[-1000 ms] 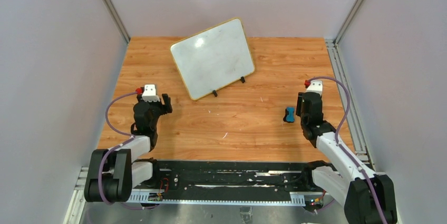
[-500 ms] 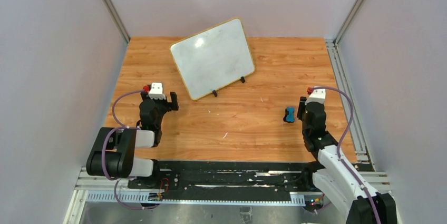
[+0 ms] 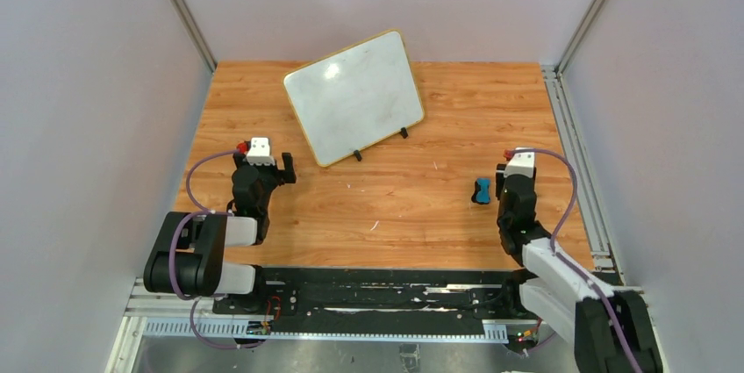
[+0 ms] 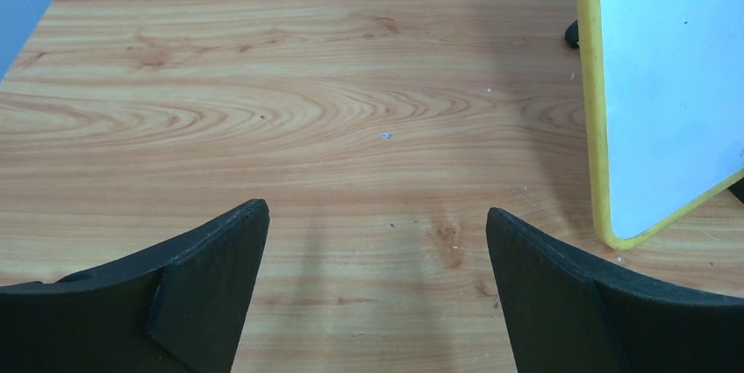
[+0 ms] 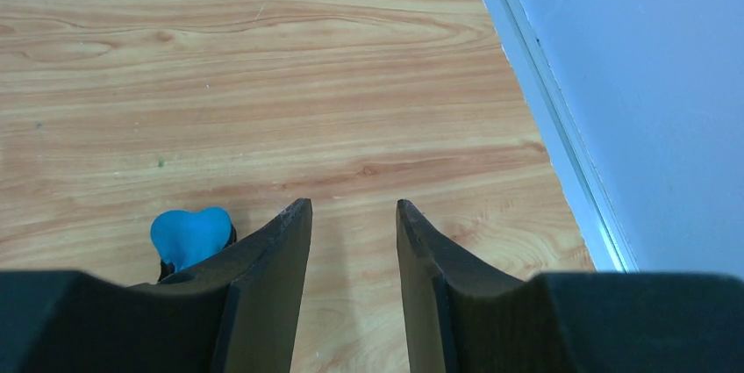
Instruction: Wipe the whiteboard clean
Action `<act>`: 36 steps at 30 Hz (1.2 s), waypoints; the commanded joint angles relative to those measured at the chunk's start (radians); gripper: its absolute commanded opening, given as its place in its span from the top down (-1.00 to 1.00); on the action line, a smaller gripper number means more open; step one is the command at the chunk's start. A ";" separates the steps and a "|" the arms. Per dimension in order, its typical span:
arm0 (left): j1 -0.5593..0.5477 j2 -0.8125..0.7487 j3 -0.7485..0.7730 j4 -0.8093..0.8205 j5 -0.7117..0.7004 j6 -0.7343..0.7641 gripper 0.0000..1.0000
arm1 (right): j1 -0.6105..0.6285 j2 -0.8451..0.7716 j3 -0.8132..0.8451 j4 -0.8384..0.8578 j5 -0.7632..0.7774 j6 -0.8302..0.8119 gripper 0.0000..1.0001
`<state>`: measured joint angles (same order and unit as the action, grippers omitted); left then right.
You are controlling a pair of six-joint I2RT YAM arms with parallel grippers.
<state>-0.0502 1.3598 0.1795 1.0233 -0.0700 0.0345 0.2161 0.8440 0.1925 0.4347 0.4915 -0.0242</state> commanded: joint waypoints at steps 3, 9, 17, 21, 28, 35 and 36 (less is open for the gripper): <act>-0.005 0.001 0.018 0.037 -0.015 0.010 -0.96 | 0.008 0.358 0.099 0.301 -0.004 -0.128 0.19; -0.005 0.001 0.018 0.035 -0.014 0.009 -0.96 | -0.027 0.512 0.149 0.358 0.014 -0.115 0.22; -0.004 0.001 0.018 0.035 -0.014 0.011 -0.96 | -0.064 0.524 0.119 0.403 -0.090 -0.100 0.21; -0.004 0.000 0.018 0.035 -0.014 0.010 -0.96 | -0.138 0.519 0.082 0.439 -0.251 -0.069 0.22; -0.004 0.001 0.018 0.034 -0.014 0.010 -0.96 | -0.166 0.569 0.024 0.616 -0.324 -0.085 -0.33; -0.004 0.000 0.018 0.035 -0.014 0.011 -0.96 | -0.167 0.553 0.042 0.552 -0.324 -0.075 -0.44; -0.004 0.000 0.018 0.035 -0.014 0.011 -0.96 | -0.167 0.553 0.042 0.553 -0.324 -0.076 -0.44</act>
<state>-0.0502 1.3598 0.1799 1.0233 -0.0704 0.0345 0.0563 1.4090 0.2314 0.9718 0.1795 -0.1089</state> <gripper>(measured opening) 0.982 0.717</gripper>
